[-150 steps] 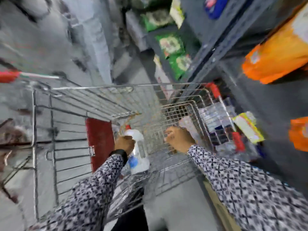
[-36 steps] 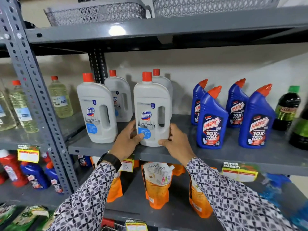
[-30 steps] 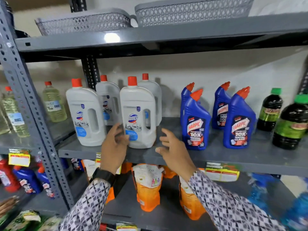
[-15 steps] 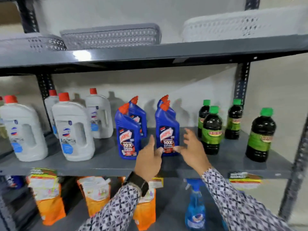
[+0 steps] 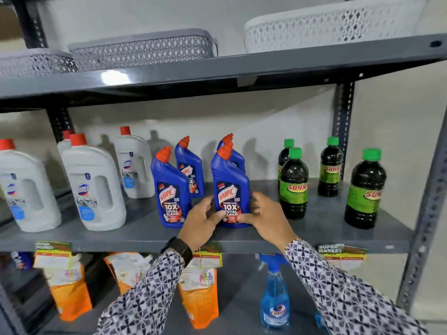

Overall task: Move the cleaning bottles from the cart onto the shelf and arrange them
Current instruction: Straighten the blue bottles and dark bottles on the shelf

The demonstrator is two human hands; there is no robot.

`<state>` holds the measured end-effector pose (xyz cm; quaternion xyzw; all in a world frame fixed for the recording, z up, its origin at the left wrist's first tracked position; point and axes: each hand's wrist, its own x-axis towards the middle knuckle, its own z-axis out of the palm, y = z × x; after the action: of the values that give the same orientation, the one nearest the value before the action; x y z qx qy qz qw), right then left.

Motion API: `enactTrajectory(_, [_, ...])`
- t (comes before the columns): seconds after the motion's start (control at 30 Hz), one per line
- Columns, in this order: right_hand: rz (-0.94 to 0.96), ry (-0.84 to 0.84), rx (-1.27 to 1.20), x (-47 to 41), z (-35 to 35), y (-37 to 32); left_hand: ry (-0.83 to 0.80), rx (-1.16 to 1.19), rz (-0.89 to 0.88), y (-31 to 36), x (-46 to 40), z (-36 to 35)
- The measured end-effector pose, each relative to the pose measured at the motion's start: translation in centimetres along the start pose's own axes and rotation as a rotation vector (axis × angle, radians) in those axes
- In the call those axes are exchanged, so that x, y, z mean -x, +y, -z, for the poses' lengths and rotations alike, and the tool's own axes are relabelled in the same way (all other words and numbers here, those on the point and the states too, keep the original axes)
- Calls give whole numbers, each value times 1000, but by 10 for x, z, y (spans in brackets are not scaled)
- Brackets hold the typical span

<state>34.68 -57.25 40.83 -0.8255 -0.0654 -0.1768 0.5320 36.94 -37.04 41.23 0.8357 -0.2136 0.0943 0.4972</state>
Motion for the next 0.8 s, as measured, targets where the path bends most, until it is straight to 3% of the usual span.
enactTrajectory(0.4, [19,2,48,8,0,-8,53,-12,1,6,6,-2])
enactTrajectory(0.5, [8,-20,68,23,6,-16,132,120,3,9,15,-2])
enactTrajectory(0.6, [38,266,114,41,31,-10,466,266,-48,15,37,-13])
enactTrajectory(0.63, [44,390,135,44,42,-6,505,311,-64,20,44,-20])
enactTrajectory(0.7, [32,542,187,45,68,3,456,363,-83,36,51,-47])
enactTrajectory(0.8, [-25,500,218,34,97,15,240,227,-152,67,40,-88])
